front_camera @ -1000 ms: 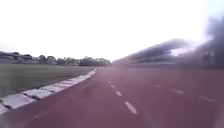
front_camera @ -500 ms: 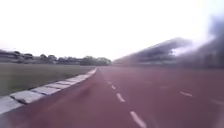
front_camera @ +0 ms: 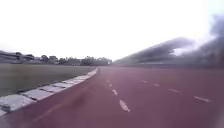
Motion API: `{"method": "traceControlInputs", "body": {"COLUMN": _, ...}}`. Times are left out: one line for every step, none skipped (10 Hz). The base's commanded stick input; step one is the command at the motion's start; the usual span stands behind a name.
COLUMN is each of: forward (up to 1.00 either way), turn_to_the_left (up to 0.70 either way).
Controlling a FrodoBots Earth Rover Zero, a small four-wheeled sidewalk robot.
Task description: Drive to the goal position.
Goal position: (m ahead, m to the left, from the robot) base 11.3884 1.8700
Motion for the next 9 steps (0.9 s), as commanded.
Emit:
{"method": "traceControlInputs", "body": {"forward": 0.70, "turn_to_the_left": -0.06}}
{"method": "traceControlInputs", "body": {"forward": 0.70, "turn_to_the_left": 0.00}}
{"method": "traceControlInputs", "body": {"forward": 0.70, "turn_to_the_left": 0.00}}
{"method": "traceControlInputs", "body": {"forward": 0.70, "turn_to_the_left": 0.00}}
{"method": "traceControlInputs", "body": {"forward": 0.70, "turn_to_the_left": 0.00}}
{"method": "traceControlInputs", "body": {"forward": 0.70, "turn_to_the_left": 0.00}}
{"method": "traceControlInputs", "body": {"forward": 0.70, "turn_to_the_left": 0.00}}
{"method": "traceControlInputs", "body": {"forward": 0.70, "turn_to_the_left": 0.00}}
{"method": "traceControlInputs", "body": {"forward": 0.70, "turn_to_the_left": 0.00}}
